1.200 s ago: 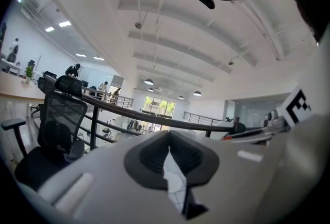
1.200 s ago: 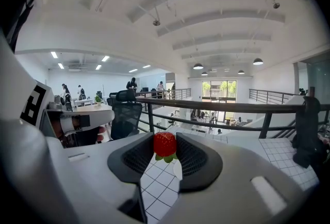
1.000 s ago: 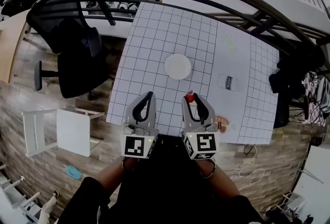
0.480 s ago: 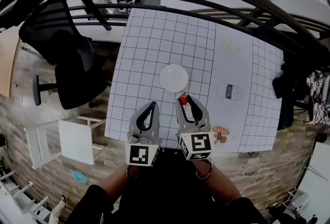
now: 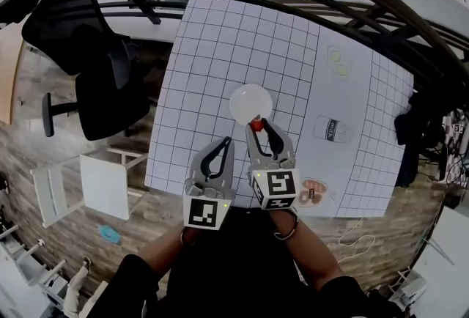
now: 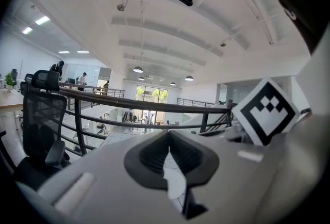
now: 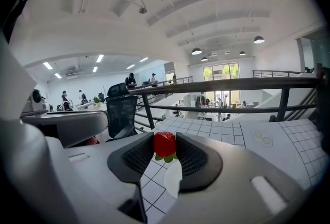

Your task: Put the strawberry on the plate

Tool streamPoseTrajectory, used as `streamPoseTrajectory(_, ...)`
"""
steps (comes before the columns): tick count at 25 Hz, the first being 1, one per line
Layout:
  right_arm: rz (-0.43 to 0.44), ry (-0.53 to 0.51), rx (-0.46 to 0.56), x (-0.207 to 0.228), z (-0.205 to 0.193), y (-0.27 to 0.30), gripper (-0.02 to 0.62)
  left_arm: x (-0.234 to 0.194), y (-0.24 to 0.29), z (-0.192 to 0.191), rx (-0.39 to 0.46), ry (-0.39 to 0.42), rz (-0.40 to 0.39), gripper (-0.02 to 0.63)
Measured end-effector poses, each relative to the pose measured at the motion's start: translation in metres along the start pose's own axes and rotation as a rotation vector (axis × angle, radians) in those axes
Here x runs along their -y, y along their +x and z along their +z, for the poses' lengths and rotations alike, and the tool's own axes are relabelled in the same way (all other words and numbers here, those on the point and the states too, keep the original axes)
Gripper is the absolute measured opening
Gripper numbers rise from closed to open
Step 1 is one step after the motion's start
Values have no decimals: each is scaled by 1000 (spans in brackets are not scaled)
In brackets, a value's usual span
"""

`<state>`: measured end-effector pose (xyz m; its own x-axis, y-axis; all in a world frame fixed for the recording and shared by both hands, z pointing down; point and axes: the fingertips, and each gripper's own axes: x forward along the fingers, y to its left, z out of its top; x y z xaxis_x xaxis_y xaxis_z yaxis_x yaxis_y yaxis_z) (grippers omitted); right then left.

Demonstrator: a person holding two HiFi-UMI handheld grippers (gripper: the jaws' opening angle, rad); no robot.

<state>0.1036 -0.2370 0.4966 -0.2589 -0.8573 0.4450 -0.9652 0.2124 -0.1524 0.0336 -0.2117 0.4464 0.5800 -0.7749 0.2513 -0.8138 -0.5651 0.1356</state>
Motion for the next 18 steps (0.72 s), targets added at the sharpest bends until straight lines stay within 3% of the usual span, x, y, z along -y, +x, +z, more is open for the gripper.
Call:
streamPoseTrajectory(11, 8, -13, -61, 16, -22, 52, 132, -12, 13, -27, -50, -36, 11, 11)
streamPoseTrajectory(18, 29, -18, -137, 22, -54, 71, 132, -22, 10, -37, -62, -39, 65, 11)
